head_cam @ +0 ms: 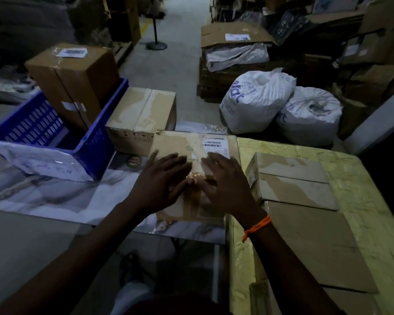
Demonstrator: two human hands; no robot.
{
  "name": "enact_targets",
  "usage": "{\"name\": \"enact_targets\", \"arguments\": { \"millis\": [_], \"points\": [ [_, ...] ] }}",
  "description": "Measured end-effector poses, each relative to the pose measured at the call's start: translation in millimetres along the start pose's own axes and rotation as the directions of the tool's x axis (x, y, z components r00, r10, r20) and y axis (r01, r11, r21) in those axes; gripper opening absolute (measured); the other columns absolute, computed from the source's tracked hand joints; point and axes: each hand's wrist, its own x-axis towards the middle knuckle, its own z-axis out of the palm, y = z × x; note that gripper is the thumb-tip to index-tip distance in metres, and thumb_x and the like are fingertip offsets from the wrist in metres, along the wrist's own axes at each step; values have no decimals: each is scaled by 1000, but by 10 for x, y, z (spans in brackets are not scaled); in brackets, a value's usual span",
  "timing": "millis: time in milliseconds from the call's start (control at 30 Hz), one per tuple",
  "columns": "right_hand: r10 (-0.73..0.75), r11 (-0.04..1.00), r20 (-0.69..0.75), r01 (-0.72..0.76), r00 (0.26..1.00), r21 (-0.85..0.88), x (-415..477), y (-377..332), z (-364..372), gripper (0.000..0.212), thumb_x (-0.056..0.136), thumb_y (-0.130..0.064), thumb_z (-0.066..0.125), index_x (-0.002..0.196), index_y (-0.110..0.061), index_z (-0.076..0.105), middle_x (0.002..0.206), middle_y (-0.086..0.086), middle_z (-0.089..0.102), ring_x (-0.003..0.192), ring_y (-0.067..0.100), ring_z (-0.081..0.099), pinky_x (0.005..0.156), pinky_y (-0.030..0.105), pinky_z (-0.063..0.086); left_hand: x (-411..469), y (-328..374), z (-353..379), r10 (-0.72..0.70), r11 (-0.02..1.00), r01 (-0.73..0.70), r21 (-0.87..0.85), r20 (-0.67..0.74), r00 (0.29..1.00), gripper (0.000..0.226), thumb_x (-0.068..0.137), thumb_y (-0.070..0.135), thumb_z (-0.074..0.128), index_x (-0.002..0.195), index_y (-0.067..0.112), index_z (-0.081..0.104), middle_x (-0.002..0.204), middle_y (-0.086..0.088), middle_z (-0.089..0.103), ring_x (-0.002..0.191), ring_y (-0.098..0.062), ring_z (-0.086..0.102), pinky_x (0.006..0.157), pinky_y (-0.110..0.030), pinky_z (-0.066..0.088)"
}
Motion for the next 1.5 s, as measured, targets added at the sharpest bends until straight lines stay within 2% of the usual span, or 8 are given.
{"name": "enact_targets", "arguments": {
  "millis": [433, 600, 933, 1033, 1133, 1233, 1400, 1500],
  "points": [
    [-15, 998, 154, 6, 988, 58, 350, 92, -123, 50, 99, -54, 41, 117, -20, 72, 119, 1, 67, 108, 21, 61, 87, 42, 54, 366, 59, -260, -17, 995, 31, -95, 140, 990, 55, 98, 55, 40, 117, 18, 76, 128, -7, 68, 111, -24, 65, 88, -33, 52],
    [98, 995, 291, -101, 952, -6, 592, 243, -187, 63, 102, -54, 52, 152, -17, 50, 162, 10, 41, 149, 26, 38, 118, 39, 34, 575, -123, -237, -110, 991, 87, 99, 261, 959, 78, 94, 66, 24, 148, 17, 51, 156, -10, 46, 140, -29, 46, 110, -47, 41],
    [196, 980, 125, -196, 972, -15, 510, 220, -46, 72, 97, -62, 41, 152, -16, 49, 163, 13, 39, 151, 27, 34, 122, 42, 29, 496, -142, -100, -205, 979, 204, 21, 121, 971, 68, 98, 59, 36, 142, 12, 56, 152, -19, 47, 141, -37, 42, 112, -51, 37],
    [467, 876, 47, -469, 883, 115, 500, 244, -29, 87, 96, -61, 59, 163, -16, 24, 169, 17, 22, 154, 34, 24, 122, 48, 28, 465, -255, 26, -496, 856, 498, -134, 53, 867, 84, 92, 64, 58, 154, 12, 34, 165, -18, 23, 152, -36, 21, 120, -50, 25],
    [622, 624, 263, -670, 737, 403, 545, 372, -74, 87, 90, -55, 73, 156, -12, 36, 152, 15, 52, 136, 32, 53, 101, 34, 46, 495, -522, 114, -635, 627, 674, -390, 246, 732, 100, 72, 87, 63, 145, 21, 43, 141, -7, 58, 129, -26, 57, 107, -52, 50],
    [625, 584, 233, -644, 745, 494, 513, 437, -147, 86, 74, -67, 77, 139, -15, 54, 131, 6, 68, 116, 24, 66, 92, 34, 53, 496, -539, 106, -582, 640, 619, -454, 239, 777, 90, 69, 88, 63, 133, 25, 52, 120, 4, 69, 109, -18, 67, 92, -45, 58],
    [644, 620, 37, -551, 764, 559, 498, 527, -367, 84, 77, -45, 88, 144, -15, 45, 130, 4, 68, 114, 23, 68, 95, 43, 58, 631, -161, 36, -562, 642, 462, -612, 36, 827, 96, 73, 62, 78, 146, 16, 37, 134, 5, 54, 119, -16, 56, 95, -35, 53],
    [631, 634, -3, -514, 776, 578, 396, 568, -439, 92, 77, -30, 91, 150, -16, 37, 125, -1, 65, 109, 16, 66, 84, 25, 55, 618, -120, 119, -535, 672, 383, -634, -58, 843, 96, 74, 45, 86, 149, 15, 34, 137, 6, 48, 125, -14, 51, 99, -33, 49]
  ]
}}
